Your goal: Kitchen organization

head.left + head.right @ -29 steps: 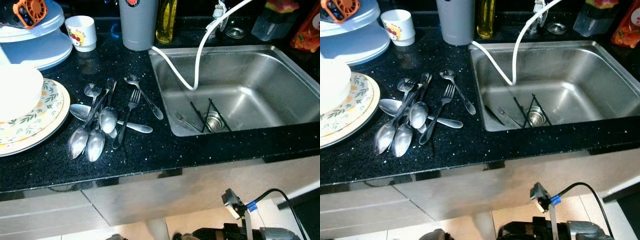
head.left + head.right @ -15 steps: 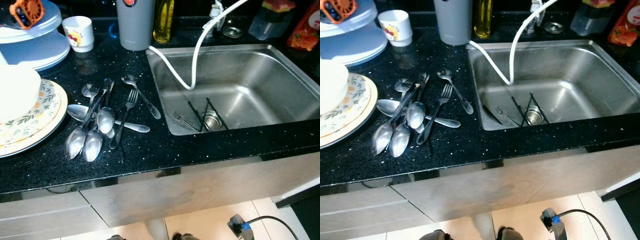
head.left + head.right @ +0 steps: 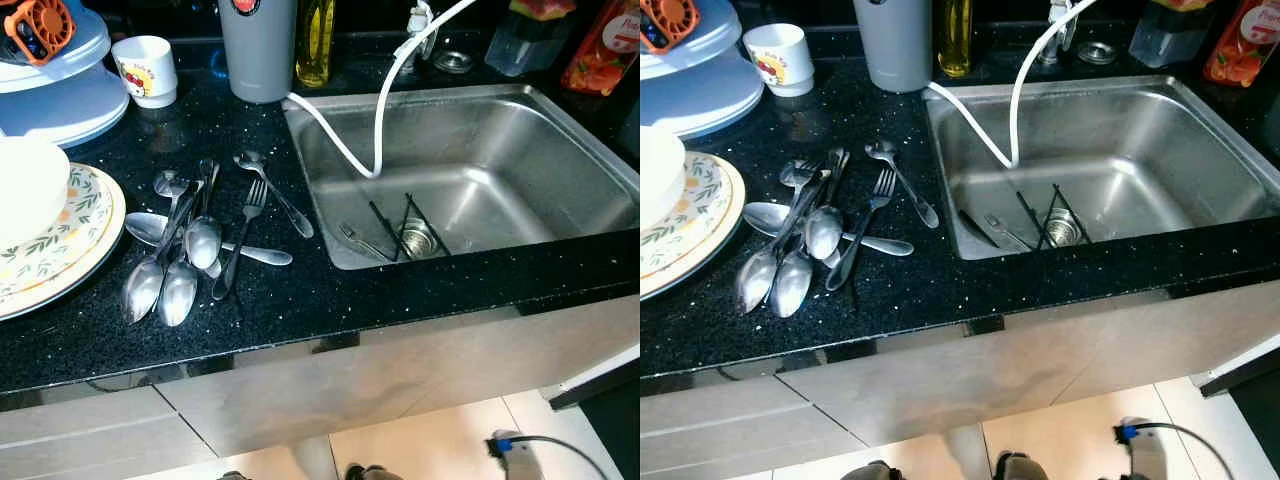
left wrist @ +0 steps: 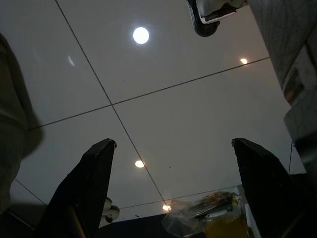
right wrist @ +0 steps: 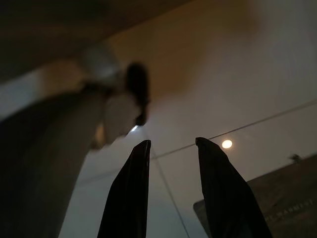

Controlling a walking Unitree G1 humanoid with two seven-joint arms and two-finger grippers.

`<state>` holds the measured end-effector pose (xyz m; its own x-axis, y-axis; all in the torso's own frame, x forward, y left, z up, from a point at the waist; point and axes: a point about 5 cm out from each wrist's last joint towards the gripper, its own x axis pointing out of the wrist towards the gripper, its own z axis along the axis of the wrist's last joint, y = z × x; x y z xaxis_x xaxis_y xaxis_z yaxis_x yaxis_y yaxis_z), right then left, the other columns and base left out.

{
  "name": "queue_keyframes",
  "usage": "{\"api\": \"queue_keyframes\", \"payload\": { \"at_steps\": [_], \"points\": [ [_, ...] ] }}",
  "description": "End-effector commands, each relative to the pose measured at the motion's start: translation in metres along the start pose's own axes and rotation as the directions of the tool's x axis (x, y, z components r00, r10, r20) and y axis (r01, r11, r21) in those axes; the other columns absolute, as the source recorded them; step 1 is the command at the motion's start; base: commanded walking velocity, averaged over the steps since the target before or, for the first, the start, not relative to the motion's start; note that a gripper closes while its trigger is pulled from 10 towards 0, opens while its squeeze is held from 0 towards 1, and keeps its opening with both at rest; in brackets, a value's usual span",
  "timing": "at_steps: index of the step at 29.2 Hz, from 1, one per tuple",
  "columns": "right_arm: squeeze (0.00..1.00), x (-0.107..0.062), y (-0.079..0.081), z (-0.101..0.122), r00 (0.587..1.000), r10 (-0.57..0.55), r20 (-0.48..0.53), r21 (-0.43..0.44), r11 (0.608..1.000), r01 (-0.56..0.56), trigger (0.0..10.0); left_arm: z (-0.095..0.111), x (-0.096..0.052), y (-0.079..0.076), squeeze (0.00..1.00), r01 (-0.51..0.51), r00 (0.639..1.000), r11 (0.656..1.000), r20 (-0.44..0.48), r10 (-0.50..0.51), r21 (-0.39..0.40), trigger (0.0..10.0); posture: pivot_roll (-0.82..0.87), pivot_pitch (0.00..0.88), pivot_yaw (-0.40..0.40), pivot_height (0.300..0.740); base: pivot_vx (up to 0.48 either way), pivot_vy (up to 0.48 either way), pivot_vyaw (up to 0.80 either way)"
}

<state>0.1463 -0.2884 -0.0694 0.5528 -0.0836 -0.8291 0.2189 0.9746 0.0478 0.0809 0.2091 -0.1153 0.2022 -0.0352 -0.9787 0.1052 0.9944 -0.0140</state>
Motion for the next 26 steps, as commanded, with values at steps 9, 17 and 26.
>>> {"api": "queue_keyframes", "payload": {
  "at_steps": [9,17,26],
  "points": [
    [0.00,0.007,0.013,-0.004,0.988,-0.153,0.007,0.176,0.973,0.150,10.0,0.051,-0.001,-0.005,0.00,0.001,0.982,1.000,0.191,0.000,-0.001,10.0,-0.03,0.101,-0.031,0.740,0.000,0.000,0.00],
    [0.00,0.011,0.027,-0.011,0.985,-0.167,-0.047,0.124,0.977,0.171,10.0,0.060,-0.003,0.001,0.00,-0.015,0.978,1.000,0.206,0.017,-0.015,10.0,-0.02,0.069,-0.038,0.740,0.000,0.000,0.00],
    [0.00,0.010,0.036,-0.027,0.982,-0.155,-0.105,0.087,0.982,0.165,10.0,0.080,-0.008,0.013,0.00,-0.030,0.959,0.986,0.274,0.075,-0.163,10.0,0.03,0.043,-0.042,0.740,0.000,0.000,0.00]
  ]
}}
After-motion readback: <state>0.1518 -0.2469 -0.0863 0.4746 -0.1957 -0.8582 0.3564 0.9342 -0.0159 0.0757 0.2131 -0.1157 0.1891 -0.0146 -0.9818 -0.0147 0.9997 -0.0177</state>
